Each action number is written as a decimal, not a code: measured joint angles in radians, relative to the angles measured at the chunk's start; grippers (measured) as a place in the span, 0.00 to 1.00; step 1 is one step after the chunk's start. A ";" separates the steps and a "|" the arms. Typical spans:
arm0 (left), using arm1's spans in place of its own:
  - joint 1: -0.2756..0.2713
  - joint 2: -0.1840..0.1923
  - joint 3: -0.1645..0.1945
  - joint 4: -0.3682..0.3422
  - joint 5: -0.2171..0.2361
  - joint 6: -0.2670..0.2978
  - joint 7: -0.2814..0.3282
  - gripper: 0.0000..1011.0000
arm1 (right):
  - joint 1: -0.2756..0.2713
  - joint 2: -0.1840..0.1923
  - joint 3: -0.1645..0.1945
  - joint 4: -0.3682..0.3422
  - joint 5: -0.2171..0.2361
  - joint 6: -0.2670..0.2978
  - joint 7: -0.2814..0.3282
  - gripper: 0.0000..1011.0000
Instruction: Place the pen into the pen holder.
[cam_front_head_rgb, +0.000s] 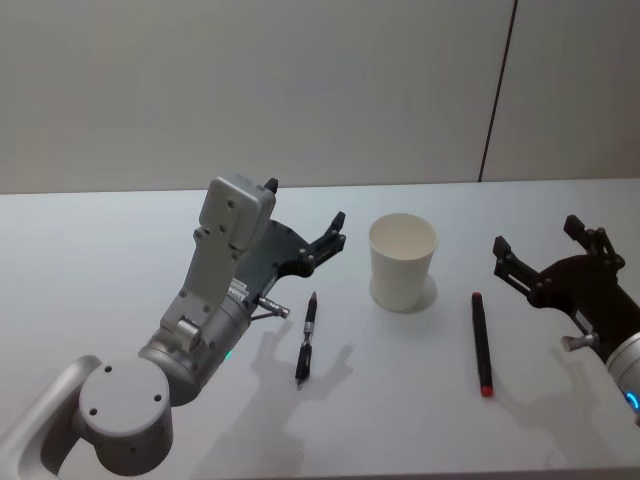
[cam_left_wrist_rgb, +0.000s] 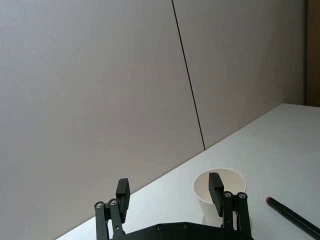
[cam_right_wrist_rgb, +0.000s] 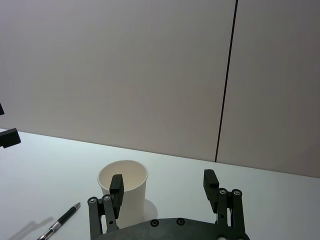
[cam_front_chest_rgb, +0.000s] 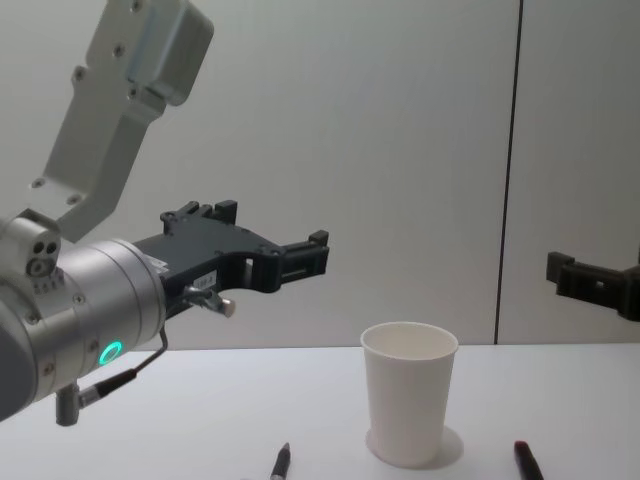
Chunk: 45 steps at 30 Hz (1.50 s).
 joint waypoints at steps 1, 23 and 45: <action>0.000 0.000 0.000 0.000 0.000 0.000 0.000 0.99 | 0.000 0.000 0.000 0.000 0.000 0.000 0.000 0.99; 0.000 0.000 0.000 0.000 0.000 0.000 0.000 0.99 | 0.000 0.000 0.000 0.000 0.000 0.000 0.000 0.99; 0.000 0.000 0.000 0.000 0.000 0.000 0.000 0.99 | 0.018 -0.033 -0.016 -0.009 -0.024 0.062 -0.033 0.99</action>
